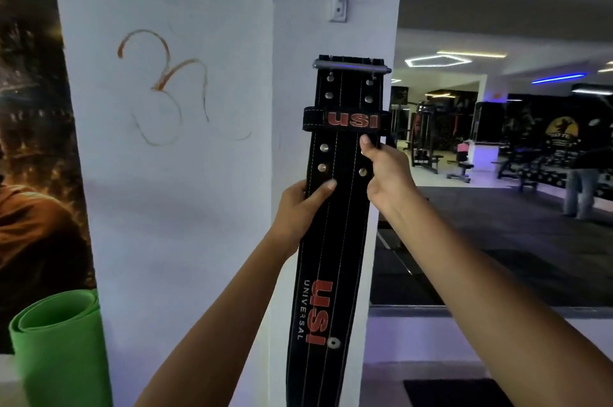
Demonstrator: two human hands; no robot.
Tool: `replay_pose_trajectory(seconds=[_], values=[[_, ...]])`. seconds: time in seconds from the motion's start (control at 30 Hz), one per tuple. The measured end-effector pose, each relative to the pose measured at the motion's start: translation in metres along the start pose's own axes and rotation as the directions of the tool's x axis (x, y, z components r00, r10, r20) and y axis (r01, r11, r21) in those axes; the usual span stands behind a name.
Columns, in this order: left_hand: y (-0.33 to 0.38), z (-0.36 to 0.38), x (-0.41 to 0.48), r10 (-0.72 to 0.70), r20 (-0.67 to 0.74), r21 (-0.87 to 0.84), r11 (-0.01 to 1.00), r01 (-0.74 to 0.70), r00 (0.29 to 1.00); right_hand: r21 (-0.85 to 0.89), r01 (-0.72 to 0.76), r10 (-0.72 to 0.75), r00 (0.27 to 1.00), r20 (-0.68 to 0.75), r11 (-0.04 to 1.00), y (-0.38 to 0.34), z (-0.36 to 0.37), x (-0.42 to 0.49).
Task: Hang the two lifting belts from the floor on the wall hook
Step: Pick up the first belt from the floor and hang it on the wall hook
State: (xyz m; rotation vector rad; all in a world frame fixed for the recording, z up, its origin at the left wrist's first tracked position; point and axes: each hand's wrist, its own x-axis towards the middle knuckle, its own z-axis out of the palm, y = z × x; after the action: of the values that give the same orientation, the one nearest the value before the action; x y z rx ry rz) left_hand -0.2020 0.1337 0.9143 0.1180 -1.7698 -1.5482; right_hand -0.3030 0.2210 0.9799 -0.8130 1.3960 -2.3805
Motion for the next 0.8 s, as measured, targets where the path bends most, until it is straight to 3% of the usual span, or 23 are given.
replay_pose_trajectory(seconds=[0.2, 0.43, 0.67, 0.8], values=[[-0.091, 0.001, -0.068, -0.316, 0.203, 0.083, 0.949, 0.305, 0.927, -0.065, 0.03, -0.029, 1.0, 0.012, 0.997, -0.002, -0.013, -0.005], [-0.055, 0.017, -0.044, -0.226, 0.139, -0.09, 0.967, 0.24, 0.964, -0.096, 0.013, -0.015, 1.0, -0.015, 0.995, 0.004, -0.016, -0.017], [-0.12, 0.005, -0.107, -0.408, 0.26, 0.17, 0.912, 0.374, 0.875, -0.051, -0.013, 0.011, 1.0, -0.028, 0.999, 0.005, -0.024, -0.021], [-0.104, -0.001, -0.088, -0.344, 0.186, 0.043, 0.939, 0.342, 0.92, -0.031, -0.028, 0.026, 0.999, -0.045, 0.999, 0.002, -0.022, -0.023]])
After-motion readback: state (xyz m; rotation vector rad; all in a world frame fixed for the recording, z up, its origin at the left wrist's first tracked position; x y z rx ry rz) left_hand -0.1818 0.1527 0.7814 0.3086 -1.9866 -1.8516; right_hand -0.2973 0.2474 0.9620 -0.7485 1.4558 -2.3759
